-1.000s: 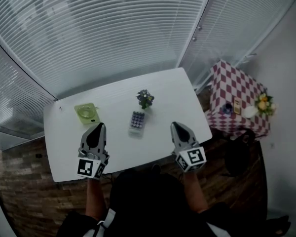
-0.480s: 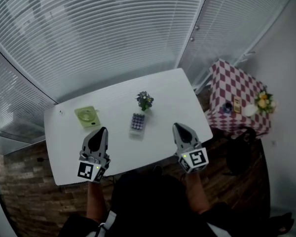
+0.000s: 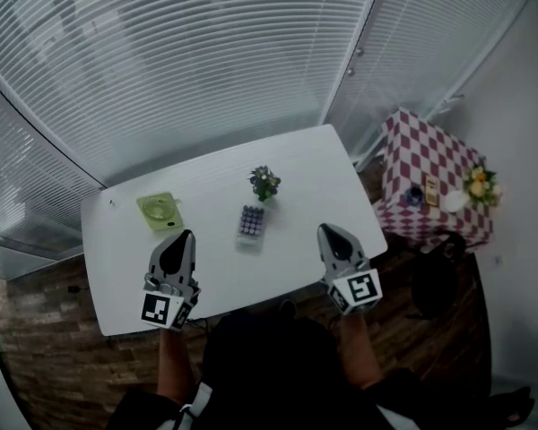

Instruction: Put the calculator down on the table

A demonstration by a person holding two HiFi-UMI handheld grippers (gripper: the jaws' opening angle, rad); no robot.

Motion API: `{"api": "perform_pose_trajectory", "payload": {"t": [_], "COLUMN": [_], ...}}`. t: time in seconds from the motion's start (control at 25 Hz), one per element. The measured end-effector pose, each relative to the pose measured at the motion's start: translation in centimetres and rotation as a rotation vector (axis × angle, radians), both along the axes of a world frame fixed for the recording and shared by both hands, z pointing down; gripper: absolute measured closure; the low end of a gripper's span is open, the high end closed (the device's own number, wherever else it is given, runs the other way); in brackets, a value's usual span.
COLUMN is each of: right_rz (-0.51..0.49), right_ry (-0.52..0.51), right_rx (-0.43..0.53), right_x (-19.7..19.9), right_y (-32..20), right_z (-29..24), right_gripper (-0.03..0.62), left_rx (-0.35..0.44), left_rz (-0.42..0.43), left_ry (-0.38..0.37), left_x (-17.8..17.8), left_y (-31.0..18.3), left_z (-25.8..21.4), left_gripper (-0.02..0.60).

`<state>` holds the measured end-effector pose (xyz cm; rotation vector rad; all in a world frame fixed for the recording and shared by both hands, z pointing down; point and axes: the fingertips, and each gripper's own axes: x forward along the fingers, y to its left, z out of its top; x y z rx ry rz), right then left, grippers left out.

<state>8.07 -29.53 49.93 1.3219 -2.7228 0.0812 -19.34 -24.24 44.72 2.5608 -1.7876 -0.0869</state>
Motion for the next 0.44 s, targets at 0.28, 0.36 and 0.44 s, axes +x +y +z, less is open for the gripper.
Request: {"api": "perform_pose_trajectory", "payload": {"t": [0.28, 0.36, 0.44], "right_rz": [0.012, 0.012, 0.015], "right_ry": [-0.007, -0.011, -0.021], "right_rx": [0.006, 0.011, 0.018], "right_x": [0.15, 0.39, 0.69], "right_y": [-0.06, -0.14, -0.17], "right_z": [-0.51, -0.60, -0.64], "right_gripper": [0.589, 0.589, 0.589], "left_rx": [0.003, 0.002, 0.001], "left_rz": [0.001, 0.000, -0.002], "left_ry": [0.007, 0.006, 0.004], "left_x": [-0.16, -0.02, 0.13], "left_y": [0.18, 0.06, -0.03], "left_z": [0.01, -0.01, 0.03], "left_gripper": [0.575, 0.575, 0.575]}}
